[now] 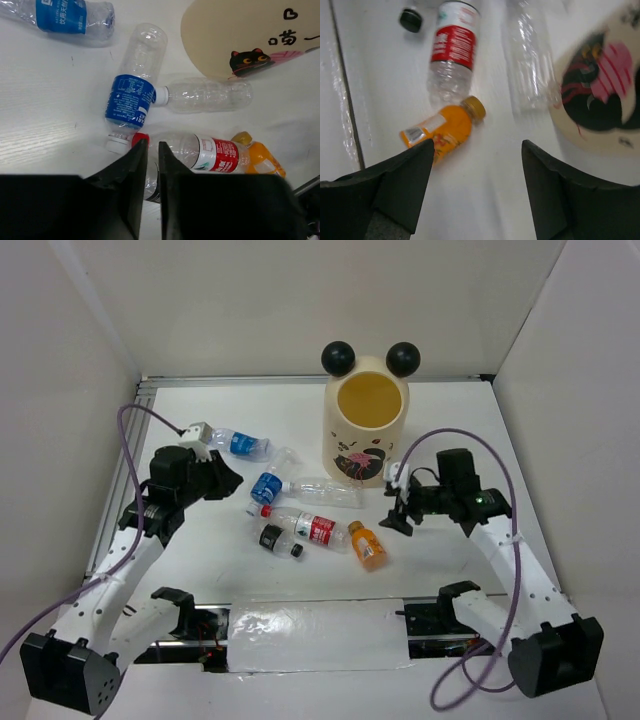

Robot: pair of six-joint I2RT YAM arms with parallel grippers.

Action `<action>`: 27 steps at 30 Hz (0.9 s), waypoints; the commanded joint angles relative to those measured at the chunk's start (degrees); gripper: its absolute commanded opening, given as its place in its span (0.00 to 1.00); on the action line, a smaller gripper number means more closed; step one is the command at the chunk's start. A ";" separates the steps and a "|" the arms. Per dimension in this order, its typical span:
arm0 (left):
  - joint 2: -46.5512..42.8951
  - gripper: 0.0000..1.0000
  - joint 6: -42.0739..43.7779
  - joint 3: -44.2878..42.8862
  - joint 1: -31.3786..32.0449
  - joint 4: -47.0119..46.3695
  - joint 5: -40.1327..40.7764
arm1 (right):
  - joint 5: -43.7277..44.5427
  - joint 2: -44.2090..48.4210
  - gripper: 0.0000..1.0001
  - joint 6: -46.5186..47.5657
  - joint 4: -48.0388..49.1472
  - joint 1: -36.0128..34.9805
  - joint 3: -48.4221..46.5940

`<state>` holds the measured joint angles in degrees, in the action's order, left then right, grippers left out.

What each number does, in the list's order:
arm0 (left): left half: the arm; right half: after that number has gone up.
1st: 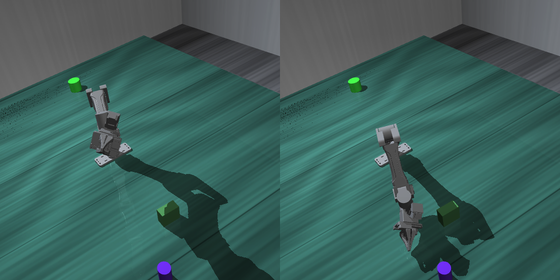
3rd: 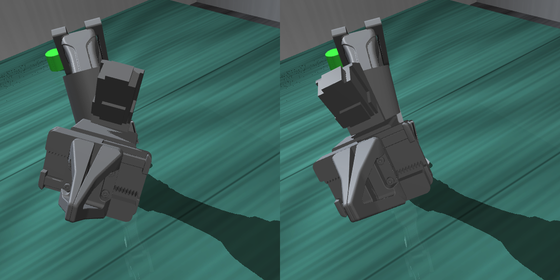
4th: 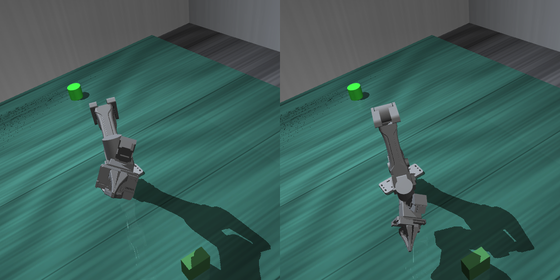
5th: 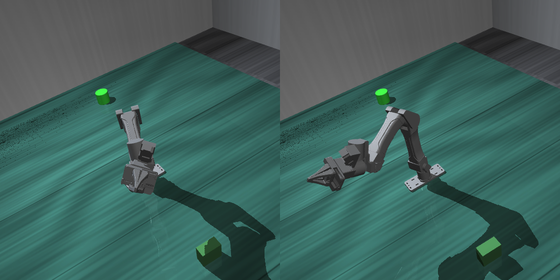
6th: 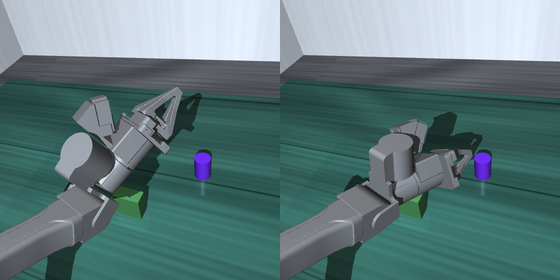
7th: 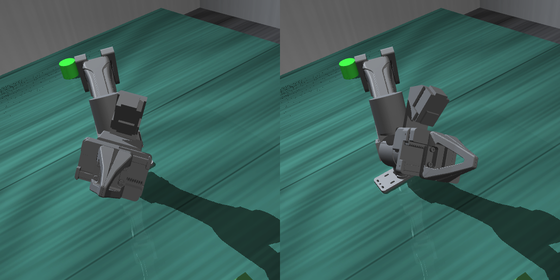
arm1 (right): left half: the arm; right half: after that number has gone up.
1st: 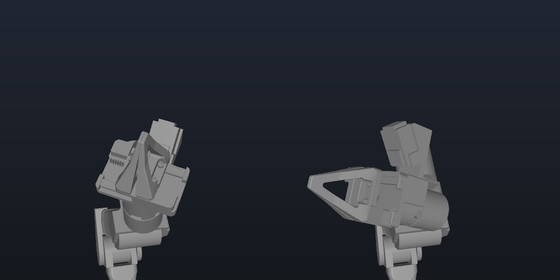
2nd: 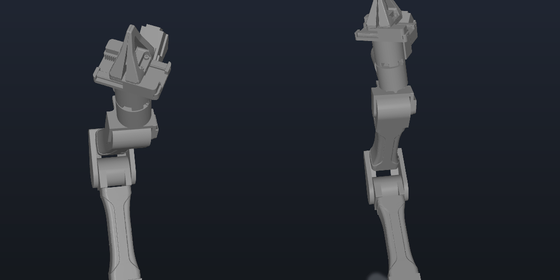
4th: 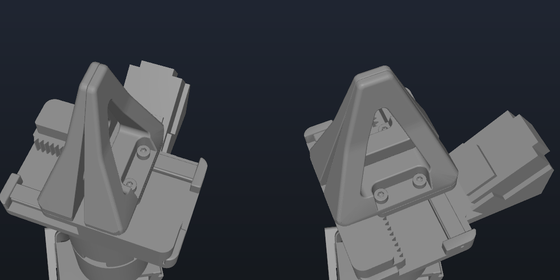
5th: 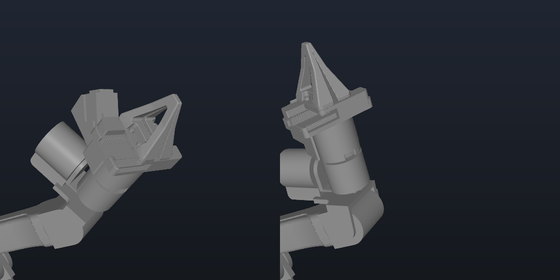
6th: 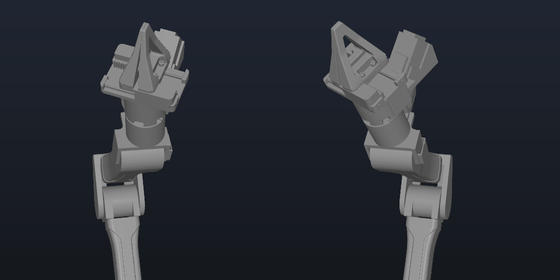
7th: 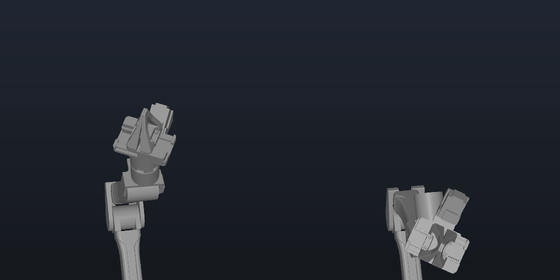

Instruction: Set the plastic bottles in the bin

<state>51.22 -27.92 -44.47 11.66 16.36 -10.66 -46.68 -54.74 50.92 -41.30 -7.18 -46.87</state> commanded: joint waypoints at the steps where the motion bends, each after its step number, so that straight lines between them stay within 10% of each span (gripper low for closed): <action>1: 0.55 0.31 0.41 -2.11 2.30 0.33 0.28 | 4.04 2.79 0.80 0.26 2.68 -9.49 0.99; 3: 1.07 0.72 -0.11 -1.59 3.45 1.56 2.04 | 2.66 1.93 0.96 0.24 3.42 -13.82 0.99; 6: 1.07 0.89 -0.11 -0.98 5.74 3.15 5.11 | 3.69 -1.59 0.97 -2.57 6.83 -19.87 -0.41; 17: -2.44 0.91 -6.26 1.06 11.62 8.06 15.64 | 27.15 -19.42 0.91 -21.09 27.22 -38.78 -7.17; 27: -11.93 0.91 -12.77 -3.78 12.68 22.13 29.29 | 32.34 -44.04 0.84 -28.50 20.56 -44.49 -27.74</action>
<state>41.36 -38.37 -44.84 23.64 34.92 13.39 -17.02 -96.49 25.17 -19.75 -49.45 -72.05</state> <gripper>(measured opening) 0.905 0.844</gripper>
